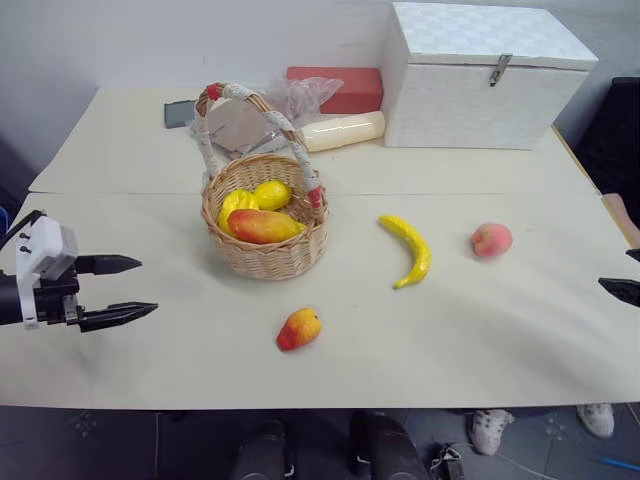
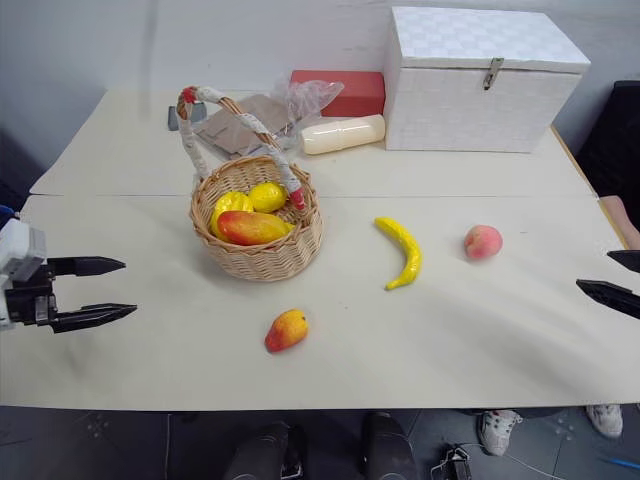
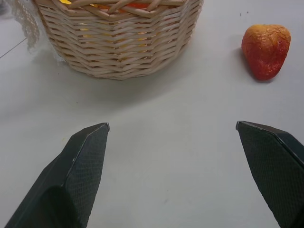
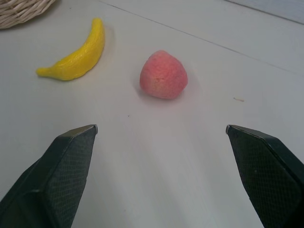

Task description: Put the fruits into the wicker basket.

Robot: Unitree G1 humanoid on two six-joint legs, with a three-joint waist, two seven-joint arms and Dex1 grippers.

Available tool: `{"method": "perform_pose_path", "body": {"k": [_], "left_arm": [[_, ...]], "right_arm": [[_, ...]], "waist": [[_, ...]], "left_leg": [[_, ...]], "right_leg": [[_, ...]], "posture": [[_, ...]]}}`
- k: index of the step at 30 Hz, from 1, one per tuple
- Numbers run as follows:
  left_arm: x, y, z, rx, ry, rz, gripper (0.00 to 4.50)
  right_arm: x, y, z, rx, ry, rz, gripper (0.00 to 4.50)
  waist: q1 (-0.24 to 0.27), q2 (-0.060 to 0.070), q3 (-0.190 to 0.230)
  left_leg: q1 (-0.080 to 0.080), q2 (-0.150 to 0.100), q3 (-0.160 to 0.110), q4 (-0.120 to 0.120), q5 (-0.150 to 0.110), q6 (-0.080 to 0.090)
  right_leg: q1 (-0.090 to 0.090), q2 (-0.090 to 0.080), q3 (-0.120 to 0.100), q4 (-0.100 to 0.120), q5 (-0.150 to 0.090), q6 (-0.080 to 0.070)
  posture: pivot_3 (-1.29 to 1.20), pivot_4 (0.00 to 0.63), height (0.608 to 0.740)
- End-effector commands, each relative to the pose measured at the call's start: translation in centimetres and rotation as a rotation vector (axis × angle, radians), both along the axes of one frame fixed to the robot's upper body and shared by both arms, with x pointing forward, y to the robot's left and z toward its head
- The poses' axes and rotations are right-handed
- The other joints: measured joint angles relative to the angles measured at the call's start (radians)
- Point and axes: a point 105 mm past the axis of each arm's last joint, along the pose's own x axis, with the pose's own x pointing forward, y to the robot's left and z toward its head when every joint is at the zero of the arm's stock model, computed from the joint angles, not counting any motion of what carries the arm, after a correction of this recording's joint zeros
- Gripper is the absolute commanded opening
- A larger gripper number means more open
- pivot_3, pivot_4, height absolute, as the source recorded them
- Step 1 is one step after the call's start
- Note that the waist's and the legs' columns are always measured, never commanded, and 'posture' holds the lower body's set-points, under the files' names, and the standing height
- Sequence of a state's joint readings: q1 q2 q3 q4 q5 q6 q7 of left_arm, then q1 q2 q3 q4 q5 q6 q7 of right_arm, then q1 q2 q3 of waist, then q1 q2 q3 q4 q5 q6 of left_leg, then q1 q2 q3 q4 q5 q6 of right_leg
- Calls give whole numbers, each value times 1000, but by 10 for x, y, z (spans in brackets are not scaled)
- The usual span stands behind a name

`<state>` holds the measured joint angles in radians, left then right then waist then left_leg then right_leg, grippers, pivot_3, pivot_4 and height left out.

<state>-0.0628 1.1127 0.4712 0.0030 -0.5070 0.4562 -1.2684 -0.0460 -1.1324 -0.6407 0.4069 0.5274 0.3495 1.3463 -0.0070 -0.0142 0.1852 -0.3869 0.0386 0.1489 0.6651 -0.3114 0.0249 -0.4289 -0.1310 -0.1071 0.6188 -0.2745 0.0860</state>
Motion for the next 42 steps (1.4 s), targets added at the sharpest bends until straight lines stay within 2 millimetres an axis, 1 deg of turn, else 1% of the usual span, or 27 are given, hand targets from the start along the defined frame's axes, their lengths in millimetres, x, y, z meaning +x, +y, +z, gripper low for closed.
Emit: {"method": "perform_pose_path", "body": {"k": [1,8,16,20,24,28,30,32,35,37,39,40,42], "left_arm": [[-3,-3,7,0,-31,-27,4500],[4,-4,12,-51,-63,11,4500],[7,-4,13,-66,-65,25,4500],[13,-13,5,-64,-70,14,4500],[17,-33,5,-86,-70,-23,4500],[20,-74,5,-123,-49,-104,4500],[23,-89,-5,-114,-35,-116,4500],[25,-97,-12,-88,-35,-121,4500],[18,-117,-33,-39,-14,-140,4500],[13,-123,-42,-30,-1,-136,4500],[8,-129,-47,-49,21,-125,4500],[7,-128,-48,-56,30,-121,4500],[-4,-142,-53,-55,59,-173,4500]], "right_arm": [[-2,-1,10,-17,-38,0,4473],[-3,-2,8,-31,-30,-8,4473],[6,-1,12,-83,-73,-30,4473],[6,1,15,-98,-86,-27,4473],[5,13,23,-80,-107,-11,4473],[-7,50,32,-47,-66,128,4473],[-11,74,32,-37,-50,199,4473],[-12,92,31,-35,-43,245,4473],[-20,144,30,-37,-53,435,4473],[-23,169,29,-49,-70,518,4473],[-22,185,28,-48,-81,565,4473],[-21,192,28,-49,-86,578,4473],[-22,205,31,-35,-100,632,4473]], "waist": [[0,0,0],[0,0,0],[-1,0,0],[0,0,0],[3,0,0],[10,0,0],[10,0,0],[5,0,0],[1,0,0],[1,0,0],[5,-1,0],[5,-1,0],[14,-2,1]], "left_leg": [[0,0,0,0,0,0],[0,0,0,0,0,0],[0,0,0,0,0,0],[0,0,0,0,0,-1],[0,0,0,1,1,-1],[0,-2,0,1,1,1],[0,-2,0,2,2,1],[1,-2,0,2,2,1],[1,-1,0,1,2,0],[1,0,0,1,1,0],[1,-1,-1,1,1,0],[1,-1,-1,1,1,0],[0,-1,-2,3,2,1]], "right_leg": [[0,0,0,0,0,0],[0,0,0,1,0,0],[0,0,0,1,0,0],[0,0,0,1,0,0],[0,0,0,2,0,0],[1,0,1,2,1,1],[2,0,1,2,1,1],[2,0,1,3,1,1],[1,2,1,3,1,1],[2,2,2,2,1,1],[1,1,2,2,1,1],[1,1,2,2,1,1],[2,0,3,2,1,1]], "posture": [[0,150,740],[0,150,740],[0,150,740],[0,150,740],[0,150,740],[0,150,740],[0,150,740],[0,150,740],[0,150,740],[0,150,740],[0,150,740],[0,150,740],[0,150,740]]}}
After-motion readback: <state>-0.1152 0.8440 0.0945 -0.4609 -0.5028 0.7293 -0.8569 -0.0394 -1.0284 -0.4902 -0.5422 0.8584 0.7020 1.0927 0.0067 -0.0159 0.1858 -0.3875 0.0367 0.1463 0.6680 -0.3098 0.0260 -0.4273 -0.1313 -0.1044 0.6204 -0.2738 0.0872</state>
